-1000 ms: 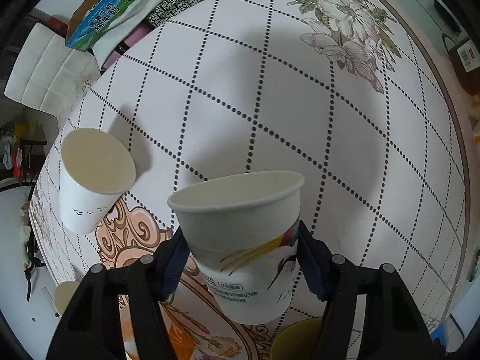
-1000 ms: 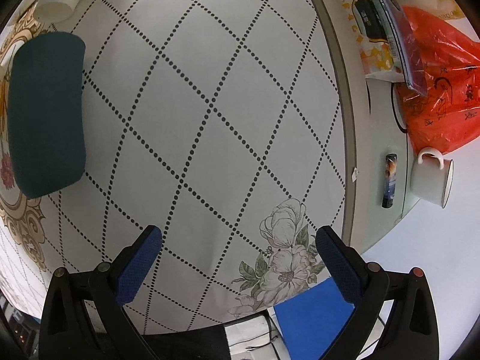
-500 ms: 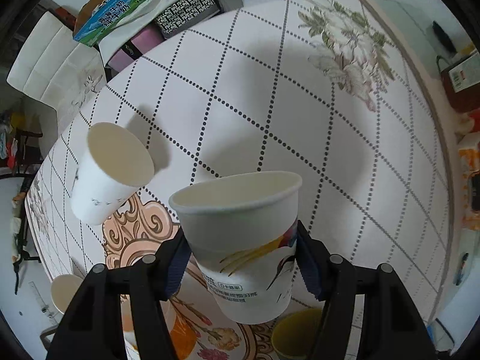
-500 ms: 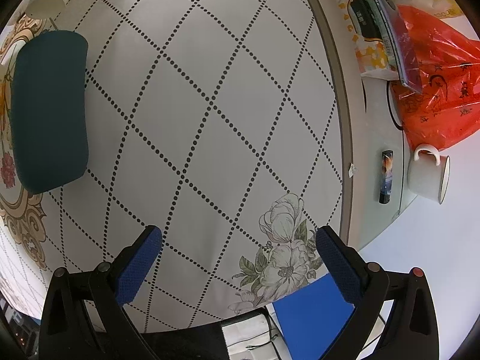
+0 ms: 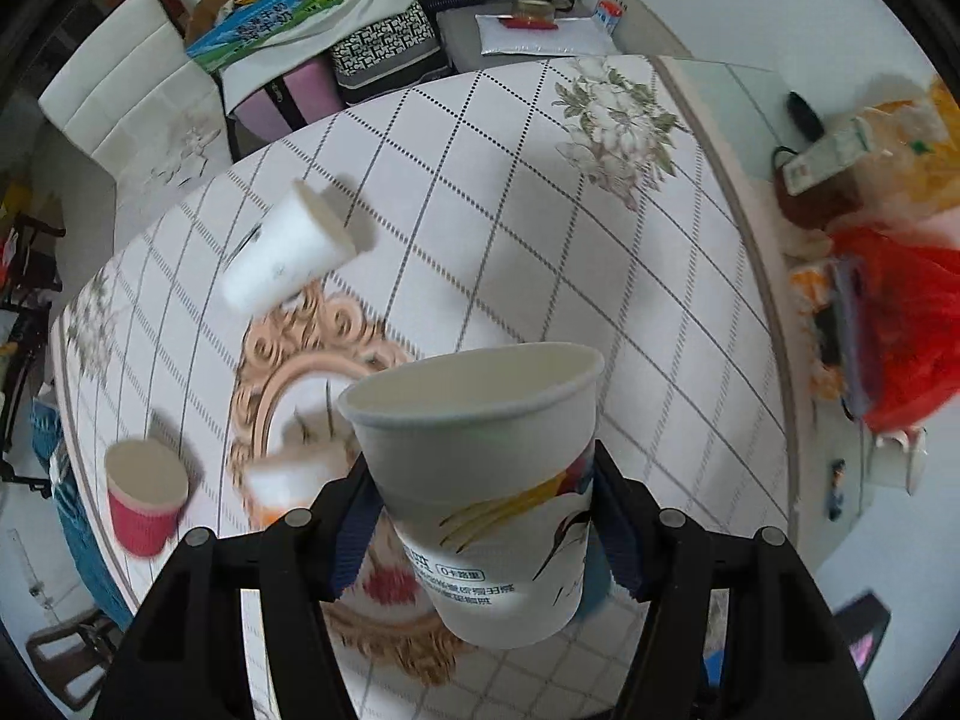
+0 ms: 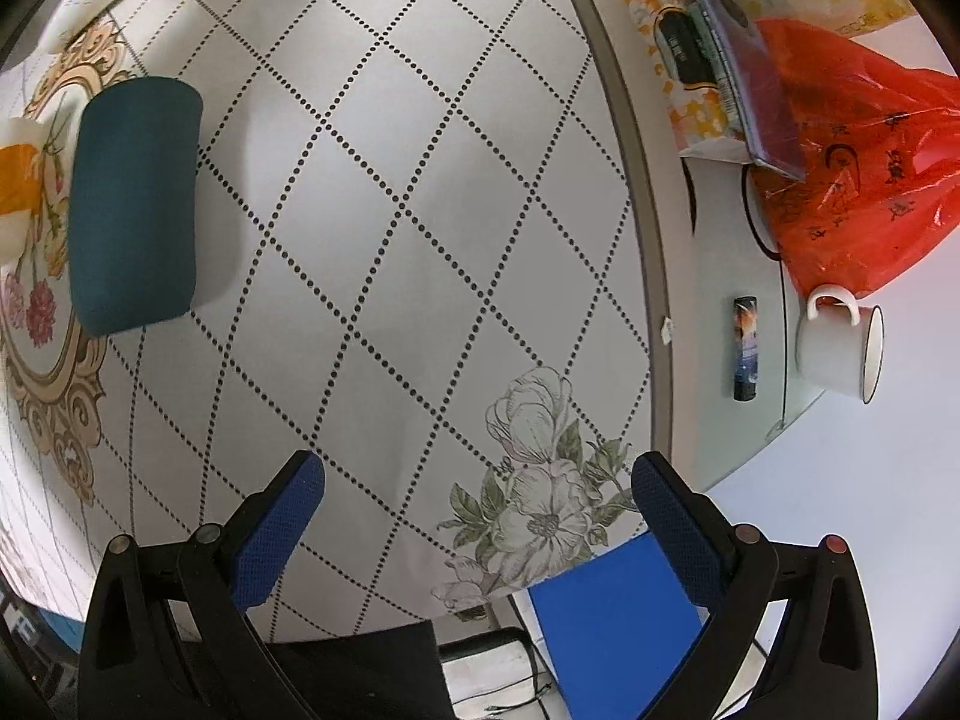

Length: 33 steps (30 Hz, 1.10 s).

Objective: Flip cup upside down
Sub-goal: 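Lift the white paper cup off the table with the left gripper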

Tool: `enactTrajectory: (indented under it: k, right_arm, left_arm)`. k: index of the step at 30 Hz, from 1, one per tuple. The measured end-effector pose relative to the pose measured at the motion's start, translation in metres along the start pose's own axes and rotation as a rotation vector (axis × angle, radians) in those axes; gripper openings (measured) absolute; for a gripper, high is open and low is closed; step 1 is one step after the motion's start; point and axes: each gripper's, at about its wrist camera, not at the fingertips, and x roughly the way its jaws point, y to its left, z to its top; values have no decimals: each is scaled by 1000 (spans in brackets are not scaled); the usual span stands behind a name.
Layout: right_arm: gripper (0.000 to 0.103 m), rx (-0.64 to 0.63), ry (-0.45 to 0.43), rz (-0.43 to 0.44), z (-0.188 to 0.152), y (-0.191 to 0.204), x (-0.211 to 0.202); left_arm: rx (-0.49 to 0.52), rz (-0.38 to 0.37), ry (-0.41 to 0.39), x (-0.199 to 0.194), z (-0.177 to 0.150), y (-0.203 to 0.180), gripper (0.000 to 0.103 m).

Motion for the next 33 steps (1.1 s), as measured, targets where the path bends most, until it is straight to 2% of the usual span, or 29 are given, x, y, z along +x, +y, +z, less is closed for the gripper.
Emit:
enactTrajectory:
  k: [4, 9, 12, 17, 22, 26, 33]
  right_arm:
    - [103, -48, -30, 3, -14, -3, -5]
    - [103, -123, -65, 3, -30, -3, -4]
    - [103, -168, -78, 17, -41, 0, 0]
    - [103, -253, -80, 24, -56, 14, 15]
    - [103, -330, -73, 5, -69, 27, 33]
    - [103, -351, -58, -16, -74, 30, 46]
    - [103, -334, -38, -44, -73, 23, 59]
  left_arm:
    - [-39, 0, -5, -23, -53, -3, 62]
    - [-112, 10, 30, -21, -126, 4, 62]
    - [-169, 25, 83, 0, -171, 9, 62]
    - [-269, 18, 159, 42, -227, 13, 62]
    - [-329, -9, 193, 78, -253, 6, 62]
    - [-348, -35, 206, 98, -255, -4, 62]
    - [-293, -13, 205, 116, -248, -33, 62]
